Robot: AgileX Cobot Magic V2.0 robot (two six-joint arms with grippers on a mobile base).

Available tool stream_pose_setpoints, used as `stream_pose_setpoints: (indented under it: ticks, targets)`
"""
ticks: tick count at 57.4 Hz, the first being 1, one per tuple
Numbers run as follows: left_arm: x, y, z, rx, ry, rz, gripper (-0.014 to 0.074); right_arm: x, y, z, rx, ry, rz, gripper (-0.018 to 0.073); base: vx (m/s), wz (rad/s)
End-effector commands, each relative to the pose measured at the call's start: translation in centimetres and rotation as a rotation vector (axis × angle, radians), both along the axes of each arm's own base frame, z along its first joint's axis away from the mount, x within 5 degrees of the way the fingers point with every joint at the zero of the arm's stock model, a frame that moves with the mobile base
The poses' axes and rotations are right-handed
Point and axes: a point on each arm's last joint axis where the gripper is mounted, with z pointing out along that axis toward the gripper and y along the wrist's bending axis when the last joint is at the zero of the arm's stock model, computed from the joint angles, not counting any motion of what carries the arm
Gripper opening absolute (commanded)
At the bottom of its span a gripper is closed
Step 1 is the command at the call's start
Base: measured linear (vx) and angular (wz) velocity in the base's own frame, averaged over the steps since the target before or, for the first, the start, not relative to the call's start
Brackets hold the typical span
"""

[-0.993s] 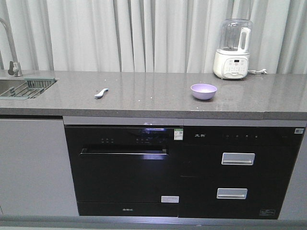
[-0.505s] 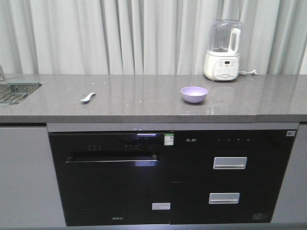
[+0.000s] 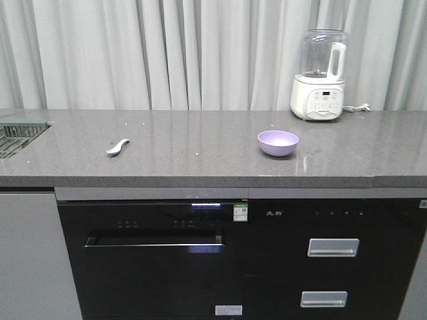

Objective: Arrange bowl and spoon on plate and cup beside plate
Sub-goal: 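Drive the base toward the counter with the spoon and lavender bowl, then lower the left gripper to the white spoon and the right gripper to the bowl rim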

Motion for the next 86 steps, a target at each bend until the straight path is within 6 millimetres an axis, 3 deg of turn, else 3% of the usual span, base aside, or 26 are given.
stream_pose_setpoints:
  ticks: [1, 86]
  targets:
    - [0.05, -0.03, -0.09, -0.009, -0.067, -0.002, -0.0006, 0.03, 0.06, 0.2, -0.019, -0.072, 0.004, -0.0009, 0.25, 0.1]
    - [0.05, -0.03, -0.1, -0.009, -0.066, -0.002, -0.0006, 0.03, 0.06, 0.2, -0.019, -0.072, 0.004, -0.0009, 0.35, 0.0]
